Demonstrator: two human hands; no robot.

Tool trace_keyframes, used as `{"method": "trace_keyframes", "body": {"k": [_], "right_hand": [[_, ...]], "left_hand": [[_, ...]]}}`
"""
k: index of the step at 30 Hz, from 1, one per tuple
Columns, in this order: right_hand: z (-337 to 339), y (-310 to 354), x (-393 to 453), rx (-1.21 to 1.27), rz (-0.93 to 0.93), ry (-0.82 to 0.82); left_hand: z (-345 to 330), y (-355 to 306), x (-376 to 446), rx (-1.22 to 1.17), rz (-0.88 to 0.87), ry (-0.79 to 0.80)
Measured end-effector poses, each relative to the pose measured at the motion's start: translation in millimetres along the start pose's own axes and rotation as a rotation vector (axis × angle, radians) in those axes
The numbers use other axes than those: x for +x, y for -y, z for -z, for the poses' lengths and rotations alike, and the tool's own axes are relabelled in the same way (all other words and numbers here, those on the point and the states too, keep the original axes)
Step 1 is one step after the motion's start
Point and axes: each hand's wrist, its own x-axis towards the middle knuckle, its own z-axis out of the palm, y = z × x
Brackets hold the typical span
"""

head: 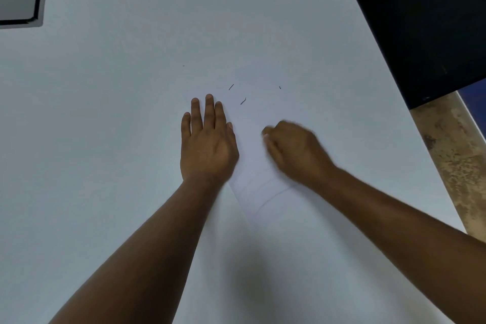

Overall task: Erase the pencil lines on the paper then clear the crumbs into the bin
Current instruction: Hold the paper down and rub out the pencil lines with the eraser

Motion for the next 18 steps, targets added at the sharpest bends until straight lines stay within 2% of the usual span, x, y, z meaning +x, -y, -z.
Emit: {"method": "trace_keyframes", "body": {"k": [2,4,8,10,13,18], "right_hand": [[-2.5,17.9,-15.4,0.046,0.136,0.103],[1.9,1.4,-9.2,-0.006,0.184,0.109],[18.2,-41.9,14.2,-0.106,-0.082,-0.015],[20.4,-37.8,15.6,-0.054,-0.128,-0.029],[18.0,-10.4,13.0,0.148,-0.141,-0.032],[0.6,32.4,7.0,0.310,-0.020,0.125]], "left_hand": [[0.1,0.3,-0.1,-0.001,-0.001,0.000],[0.0,0.0,-0.1,0.000,-0.003,0.001],[-1.7,0.5,-0.1,0.009,-0.009,-0.011],[-1.8,1.2,0.4,0.004,-0.010,-0.008],[-0.9,0.8,0.4,-0.032,-0.010,-0.024],[0.1,3.9,-1.6,-0.213,0.022,-0.112]]}}
